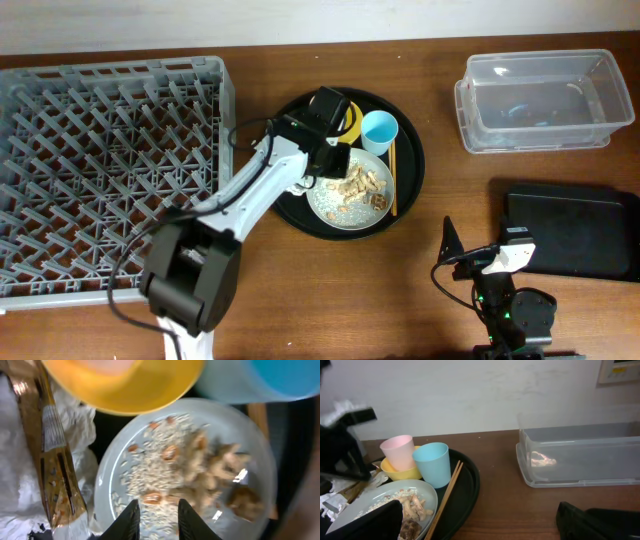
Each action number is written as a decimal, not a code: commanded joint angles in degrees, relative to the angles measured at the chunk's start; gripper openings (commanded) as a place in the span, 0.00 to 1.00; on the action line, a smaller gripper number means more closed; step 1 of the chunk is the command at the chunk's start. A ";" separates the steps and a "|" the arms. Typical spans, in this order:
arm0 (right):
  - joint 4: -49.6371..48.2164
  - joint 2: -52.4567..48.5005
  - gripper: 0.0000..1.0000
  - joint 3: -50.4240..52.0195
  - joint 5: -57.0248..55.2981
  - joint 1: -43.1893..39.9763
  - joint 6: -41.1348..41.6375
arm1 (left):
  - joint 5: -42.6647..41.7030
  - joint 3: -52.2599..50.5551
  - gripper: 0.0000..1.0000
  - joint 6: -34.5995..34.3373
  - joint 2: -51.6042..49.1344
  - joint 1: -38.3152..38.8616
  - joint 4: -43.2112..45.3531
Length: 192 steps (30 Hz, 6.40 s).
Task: Sort waste into correct bins and load items into the dishwasher rack
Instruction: 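Reach the left gripper over the tray and grasp the pink cup, then lift the pink cup and place it upside down in the rack, then release the pink cup and move the left gripper to the blue cup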
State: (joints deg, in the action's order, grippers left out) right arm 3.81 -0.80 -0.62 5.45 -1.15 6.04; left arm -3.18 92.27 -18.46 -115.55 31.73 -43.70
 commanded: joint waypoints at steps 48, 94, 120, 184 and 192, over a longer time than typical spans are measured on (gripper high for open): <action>0.26 0.44 0.98 0.31 -0.28 -0.44 0.17 | 11.13 1.38 0.45 25.86 -6.71 -0.44 23.71; 0.28 0.44 0.98 0.31 -0.28 -0.44 0.17 | -68.89 3.93 0.01 6.49 6.86 -48.24 4.72; 0.28 0.44 0.98 0.31 -0.28 -0.44 0.17 | -74.99 3.04 0.01 6.51 -10.32 -54.99 3.96; 0.28 0.44 0.98 0.31 -0.28 -0.44 0.17 | 10.19 16.90 0.00 18.03 2.69 -28.87 -20.46; 0.28 0.44 0.98 0.31 -0.28 -0.44 0.17 | 20.50 16.90 0.00 12.44 -2.43 -29.31 -20.39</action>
State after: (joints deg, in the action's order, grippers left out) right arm 3.81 -0.80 -0.62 5.45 -1.15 6.04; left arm 12.67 108.97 -3.49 -117.86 3.46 -64.07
